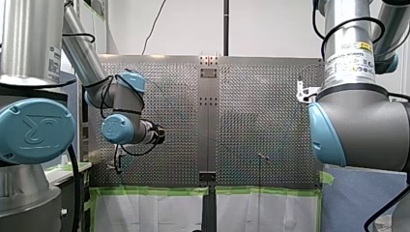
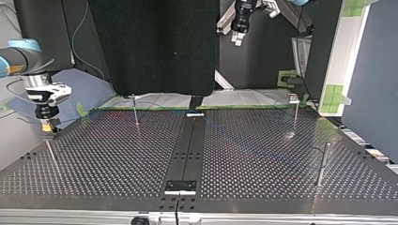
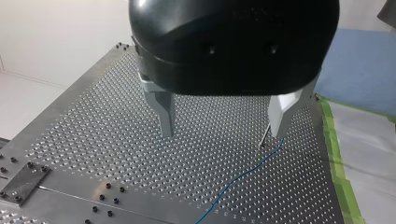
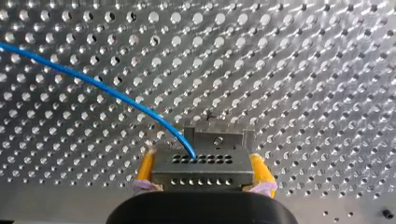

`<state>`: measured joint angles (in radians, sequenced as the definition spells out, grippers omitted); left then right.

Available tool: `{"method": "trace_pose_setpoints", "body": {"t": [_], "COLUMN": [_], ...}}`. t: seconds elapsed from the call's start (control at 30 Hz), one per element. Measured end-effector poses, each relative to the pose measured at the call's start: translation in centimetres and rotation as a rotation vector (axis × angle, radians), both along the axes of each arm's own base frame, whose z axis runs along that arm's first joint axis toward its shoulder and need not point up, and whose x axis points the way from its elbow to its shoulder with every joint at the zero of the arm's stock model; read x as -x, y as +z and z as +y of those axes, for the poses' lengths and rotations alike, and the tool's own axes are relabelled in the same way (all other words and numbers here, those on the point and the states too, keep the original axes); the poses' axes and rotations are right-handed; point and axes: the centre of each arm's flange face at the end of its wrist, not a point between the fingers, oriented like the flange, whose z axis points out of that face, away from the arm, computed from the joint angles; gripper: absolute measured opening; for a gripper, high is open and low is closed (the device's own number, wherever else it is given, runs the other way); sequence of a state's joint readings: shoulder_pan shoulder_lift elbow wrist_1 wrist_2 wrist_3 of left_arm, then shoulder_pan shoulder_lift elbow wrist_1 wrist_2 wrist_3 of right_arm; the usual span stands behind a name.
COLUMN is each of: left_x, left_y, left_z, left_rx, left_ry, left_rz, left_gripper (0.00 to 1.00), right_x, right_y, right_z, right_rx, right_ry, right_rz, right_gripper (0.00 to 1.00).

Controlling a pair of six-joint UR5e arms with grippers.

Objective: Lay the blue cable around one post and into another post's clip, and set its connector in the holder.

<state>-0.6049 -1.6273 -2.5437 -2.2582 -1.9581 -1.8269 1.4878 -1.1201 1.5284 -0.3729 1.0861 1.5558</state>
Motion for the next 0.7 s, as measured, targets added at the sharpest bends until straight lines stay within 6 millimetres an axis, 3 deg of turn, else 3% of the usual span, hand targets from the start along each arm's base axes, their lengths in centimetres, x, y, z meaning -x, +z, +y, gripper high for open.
{"method": "trace_pose_setpoints", "body": {"t": [0.3, 0.7], "left_x": [0.0, 0.0], "left_y": [0.0, 0.0], "left_z": [0.0, 0.0], "left_rx": [0.0, 0.0], "left_ry": [-0.001, -0.003], "left_rz": [0.0, 0.0], "left_gripper": [1.0, 1.0], "right_x": [0.4, 1.9], "right_y": [0.2, -0.2], "right_z": [-0.3, -1.3], "right_rx": [0.019, 0.009], "right_ry": [0.04, -0.033], "right_rz": [-0.03, -0.048], "right_gripper": [0.02, 0.02]}}
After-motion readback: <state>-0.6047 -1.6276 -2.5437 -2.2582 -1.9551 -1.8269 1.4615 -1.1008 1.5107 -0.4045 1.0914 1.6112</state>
